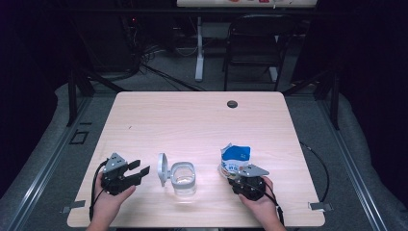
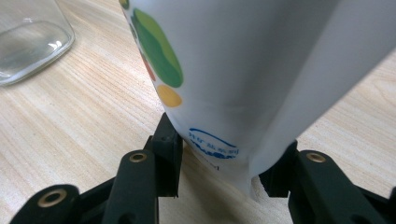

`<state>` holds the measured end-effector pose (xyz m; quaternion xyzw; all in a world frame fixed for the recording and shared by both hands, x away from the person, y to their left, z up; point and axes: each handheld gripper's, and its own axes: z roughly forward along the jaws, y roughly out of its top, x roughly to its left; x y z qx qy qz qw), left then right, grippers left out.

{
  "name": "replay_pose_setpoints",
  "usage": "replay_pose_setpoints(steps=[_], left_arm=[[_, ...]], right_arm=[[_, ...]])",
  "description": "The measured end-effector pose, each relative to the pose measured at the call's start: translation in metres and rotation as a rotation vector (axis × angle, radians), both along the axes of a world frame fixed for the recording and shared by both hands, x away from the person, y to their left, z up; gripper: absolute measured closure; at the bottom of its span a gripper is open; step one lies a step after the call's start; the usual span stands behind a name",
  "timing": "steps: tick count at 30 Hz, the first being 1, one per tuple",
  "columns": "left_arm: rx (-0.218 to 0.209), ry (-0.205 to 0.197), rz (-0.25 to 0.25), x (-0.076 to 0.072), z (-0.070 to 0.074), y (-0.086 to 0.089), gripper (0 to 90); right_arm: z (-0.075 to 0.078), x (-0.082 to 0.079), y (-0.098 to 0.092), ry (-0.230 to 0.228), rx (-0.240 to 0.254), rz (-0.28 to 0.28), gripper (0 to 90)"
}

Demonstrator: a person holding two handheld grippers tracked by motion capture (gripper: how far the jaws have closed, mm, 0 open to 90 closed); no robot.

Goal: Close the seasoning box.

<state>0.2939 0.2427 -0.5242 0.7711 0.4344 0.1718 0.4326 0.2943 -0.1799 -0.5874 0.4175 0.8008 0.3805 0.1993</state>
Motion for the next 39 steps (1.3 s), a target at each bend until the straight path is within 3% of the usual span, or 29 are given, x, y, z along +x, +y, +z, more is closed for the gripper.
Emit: replay_pose_setpoints(steps=[13, 18, 25, 39], left_arm=[[0.002, 0.000, 0.000, 0.000, 0.000, 0.000, 51.0], [0.003, 0.001, 0.002, 0.000, 0.000, 0.000, 51.0], [0.004, -0.003, 0.002, 0.000, -0.001, -0.001, 51.0], [0.008, 0.000, -0.001, 0.000, -0.002, -0.001, 51.0]], right_arm=[[0.000, -0.001, -0.001, 0.020, 0.012, -0.009, 54.4], [0.000, 0.000, -0.004, 0.035, 0.076, -0.016, 48.2], [0.002, 0.002, -0.009, 0.070, 0.129, -0.006, 39.8], [0.003, 0.008, -0.022, 0.177, 0.261, -0.002, 37.4]])
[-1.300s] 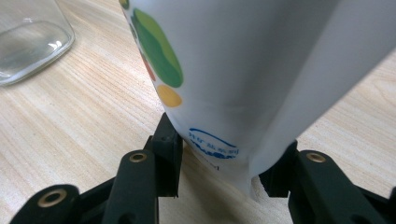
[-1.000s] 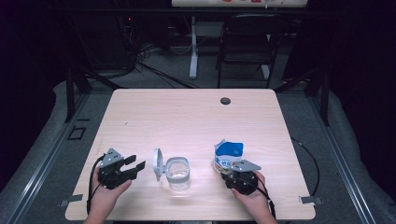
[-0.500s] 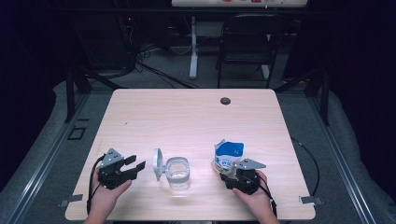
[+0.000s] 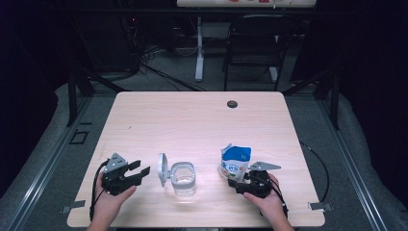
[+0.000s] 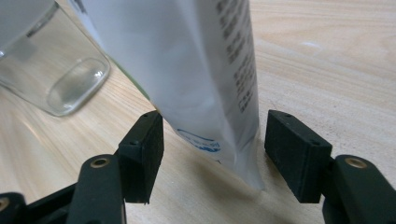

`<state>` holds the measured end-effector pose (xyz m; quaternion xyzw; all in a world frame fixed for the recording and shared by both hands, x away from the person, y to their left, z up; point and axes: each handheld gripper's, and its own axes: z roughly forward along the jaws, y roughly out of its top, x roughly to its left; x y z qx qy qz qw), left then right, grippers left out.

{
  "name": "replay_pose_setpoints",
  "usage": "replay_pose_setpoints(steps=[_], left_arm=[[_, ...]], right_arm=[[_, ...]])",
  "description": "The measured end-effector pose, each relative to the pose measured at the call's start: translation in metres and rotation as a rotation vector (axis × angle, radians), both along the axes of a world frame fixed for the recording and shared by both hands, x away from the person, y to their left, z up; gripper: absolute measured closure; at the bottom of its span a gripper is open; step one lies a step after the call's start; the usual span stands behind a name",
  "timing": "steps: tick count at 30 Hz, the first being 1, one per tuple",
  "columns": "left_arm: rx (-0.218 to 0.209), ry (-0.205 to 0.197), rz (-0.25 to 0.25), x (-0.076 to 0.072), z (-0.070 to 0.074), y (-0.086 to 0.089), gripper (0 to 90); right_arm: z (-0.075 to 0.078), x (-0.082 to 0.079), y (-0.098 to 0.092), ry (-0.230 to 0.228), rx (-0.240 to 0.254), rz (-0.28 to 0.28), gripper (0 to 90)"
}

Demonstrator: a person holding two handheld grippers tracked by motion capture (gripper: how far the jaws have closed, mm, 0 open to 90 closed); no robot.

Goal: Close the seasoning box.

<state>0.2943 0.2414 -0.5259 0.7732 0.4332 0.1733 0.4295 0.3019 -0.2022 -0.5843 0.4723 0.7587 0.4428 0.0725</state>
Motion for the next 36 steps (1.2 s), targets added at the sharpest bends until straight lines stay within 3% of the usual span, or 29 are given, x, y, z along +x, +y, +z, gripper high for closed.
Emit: replay_pose_setpoints(steps=[7, 13, 18, 31, 32, 33, 36], left_arm=[[0.001, 0.001, -0.001, 0.000, 0.000, 0.000, 51.0], [0.000, 0.004, -0.001, 0.000, -0.001, -0.001, 51.0], [-0.001, 0.003, -0.001, 0.000, -0.001, -0.001, 51.0], [-0.001, 0.003, 0.000, 0.001, -0.001, 0.000, 51.0], [-0.001, 0.003, 0.000, 0.001, -0.001, 0.000, 51.0], [-0.001, 0.003, 0.000, 0.001, -0.001, 0.000, 51.0], [0.000, 0.002, 0.000, 0.001, -0.001, 0.000, 51.0]], right_arm=[[-0.002, 0.006, -0.005, 0.066, 0.051, 0.010, 36.3], [-0.003, 0.009, -0.003, 0.075, 0.089, 0.013, 35.4], [-0.004, 0.010, -0.001, 0.062, 0.091, 0.013, 34.5], [-0.004, 0.012, 0.013, -0.002, 0.006, 0.025, 36.2], [-0.004, 0.012, 0.015, -0.006, 0.018, 0.024, 37.2], [-0.004, 0.012, 0.014, -0.009, -0.021, 0.025, 38.6], [-0.004, 0.012, 0.017, -0.023, -0.005, 0.039, 42.5]])
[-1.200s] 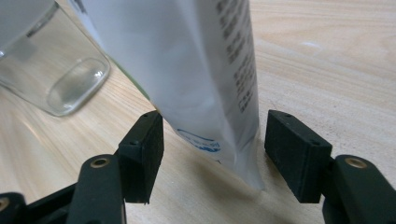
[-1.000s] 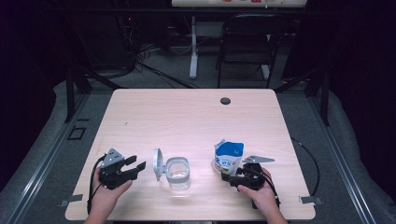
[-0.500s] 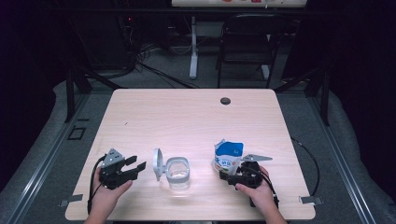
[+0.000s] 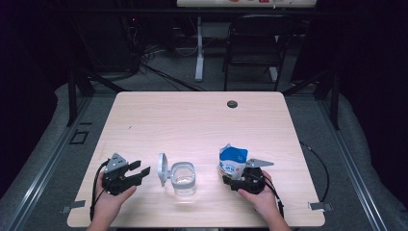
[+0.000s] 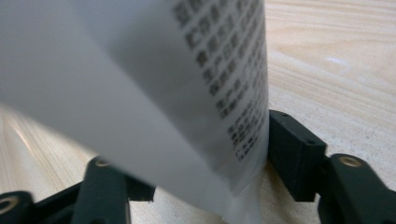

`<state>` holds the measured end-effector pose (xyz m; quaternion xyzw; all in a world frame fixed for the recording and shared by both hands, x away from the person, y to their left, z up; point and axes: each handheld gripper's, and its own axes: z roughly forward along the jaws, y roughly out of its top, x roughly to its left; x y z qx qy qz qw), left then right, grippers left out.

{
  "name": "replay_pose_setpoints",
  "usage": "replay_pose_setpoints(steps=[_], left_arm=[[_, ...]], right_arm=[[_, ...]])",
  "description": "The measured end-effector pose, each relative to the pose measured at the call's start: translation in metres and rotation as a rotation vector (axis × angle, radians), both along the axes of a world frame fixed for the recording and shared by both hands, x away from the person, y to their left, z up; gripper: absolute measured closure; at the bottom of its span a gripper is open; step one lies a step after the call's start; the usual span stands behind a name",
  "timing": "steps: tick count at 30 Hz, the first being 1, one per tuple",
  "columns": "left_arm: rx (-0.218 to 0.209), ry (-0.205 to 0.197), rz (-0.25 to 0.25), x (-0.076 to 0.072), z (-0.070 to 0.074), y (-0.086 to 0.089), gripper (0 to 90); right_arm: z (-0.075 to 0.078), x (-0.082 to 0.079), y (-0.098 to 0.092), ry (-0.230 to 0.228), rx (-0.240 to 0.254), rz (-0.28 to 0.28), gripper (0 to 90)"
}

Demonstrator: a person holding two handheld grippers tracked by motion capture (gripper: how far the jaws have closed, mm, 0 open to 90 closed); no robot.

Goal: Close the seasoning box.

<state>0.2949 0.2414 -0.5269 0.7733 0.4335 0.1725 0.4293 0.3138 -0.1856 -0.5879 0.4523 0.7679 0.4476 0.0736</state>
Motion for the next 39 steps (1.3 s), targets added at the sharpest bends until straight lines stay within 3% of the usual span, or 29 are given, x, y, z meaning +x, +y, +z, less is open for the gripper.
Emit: replay_pose_setpoints(steps=[3, 4, 5, 23, 25, 26, 27, 28, 33, 36, 39], left_arm=[[0.001, 0.001, 0.000, 0.000, 0.000, 0.000, 51.0], [0.000, 0.001, 0.000, 0.000, 0.000, 0.000, 51.0], [0.000, 0.001, 0.000, 0.000, 0.000, 0.000, 51.0], [0.000, 0.000, 0.000, 0.000, 0.000, -0.001, 51.0], [0.000, -0.001, 0.000, 0.000, 0.000, 0.000, 51.0], [0.000, -0.001, 0.000, 0.000, 0.000, 0.000, 51.0], [0.001, -0.002, 0.000, 0.000, 0.000, 0.000, 51.0], [-0.003, -0.003, 0.000, 0.000, 0.000, 0.000, 51.0], [-0.001, -0.003, -0.001, 0.000, 0.001, 0.000, 51.0], [-0.003, -0.003, 0.000, 0.000, 0.001, 0.000, 51.0], [-0.005, -0.004, -0.002, 0.000, 0.000, 0.000, 51.0]], right_arm=[[0.001, -0.002, 0.003, -0.026, -0.022, 0.009, 44.9], [0.002, -0.002, 0.003, -0.030, -0.054, 0.011, 45.6], [0.001, -0.002, 0.004, -0.036, -0.033, 0.012, 46.1], [0.006, -0.004, 0.007, -0.018, -0.028, 0.006, 48.1], [0.008, -0.004, 0.008, -0.020, -0.022, 0.006, 48.1], [0.010, -0.004, 0.008, -0.020, -0.046, 0.001, 48.1], [0.011, -0.004, 0.010, -0.029, -0.012, 0.004, 48.1], [0.013, -0.004, 0.010, -0.028, -0.045, 0.005, 48.1], [0.022, -0.004, 0.016, -0.055, -0.021, 0.007, 48.1], [0.029, -0.003, 0.017, -0.067, -0.050, 0.006, 48.1], [0.035, -0.002, 0.019, -0.073, -0.043, 0.003, 48.0]])
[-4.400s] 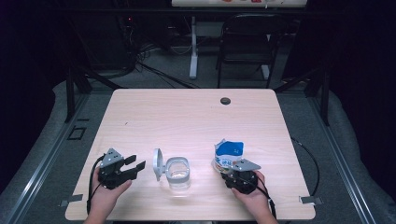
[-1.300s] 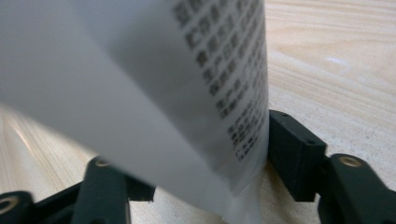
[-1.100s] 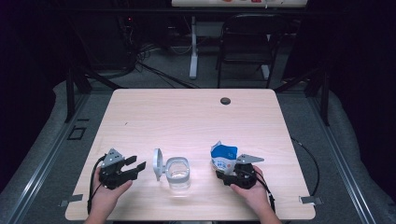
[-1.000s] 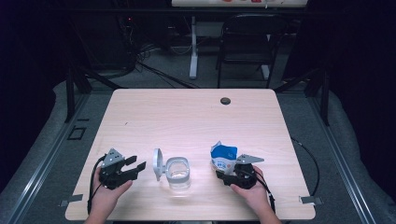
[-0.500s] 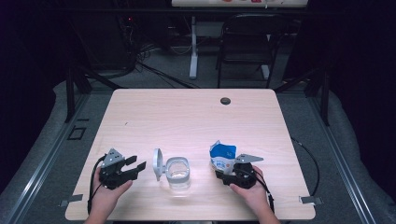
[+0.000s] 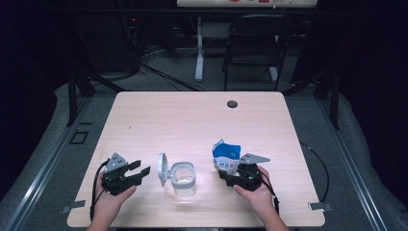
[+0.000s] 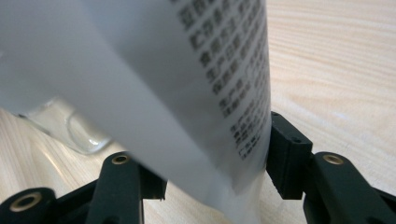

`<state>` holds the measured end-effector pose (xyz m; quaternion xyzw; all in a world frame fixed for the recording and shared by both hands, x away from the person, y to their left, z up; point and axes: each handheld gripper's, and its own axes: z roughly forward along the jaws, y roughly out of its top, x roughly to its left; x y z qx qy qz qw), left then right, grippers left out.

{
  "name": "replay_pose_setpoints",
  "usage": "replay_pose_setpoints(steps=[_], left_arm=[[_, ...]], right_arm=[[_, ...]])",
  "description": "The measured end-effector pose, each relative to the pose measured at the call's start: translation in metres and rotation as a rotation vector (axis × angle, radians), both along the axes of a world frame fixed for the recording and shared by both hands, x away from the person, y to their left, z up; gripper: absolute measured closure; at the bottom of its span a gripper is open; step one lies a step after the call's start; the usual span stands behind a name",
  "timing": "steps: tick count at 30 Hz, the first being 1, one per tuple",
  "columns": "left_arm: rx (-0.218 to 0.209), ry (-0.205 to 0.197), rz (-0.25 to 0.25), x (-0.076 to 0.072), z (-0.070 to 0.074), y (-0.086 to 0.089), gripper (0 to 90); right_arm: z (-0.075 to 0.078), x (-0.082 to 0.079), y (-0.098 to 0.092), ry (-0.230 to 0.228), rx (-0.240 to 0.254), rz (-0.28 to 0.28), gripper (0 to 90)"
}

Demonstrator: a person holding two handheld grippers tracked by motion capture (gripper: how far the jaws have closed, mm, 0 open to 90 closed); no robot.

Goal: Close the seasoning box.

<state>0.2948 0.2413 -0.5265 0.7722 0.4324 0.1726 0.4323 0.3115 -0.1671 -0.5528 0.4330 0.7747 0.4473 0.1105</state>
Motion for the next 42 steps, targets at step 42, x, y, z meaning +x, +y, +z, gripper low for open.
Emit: replay_pose_setpoints(steps=[42], left_arm=[[0.004, 0.008, 0.001, 0.000, 0.001, 0.002, 50.9]], right_arm=[[0.042, 0.003, 0.022, -0.157, -0.118, 0.022, 48.0]])
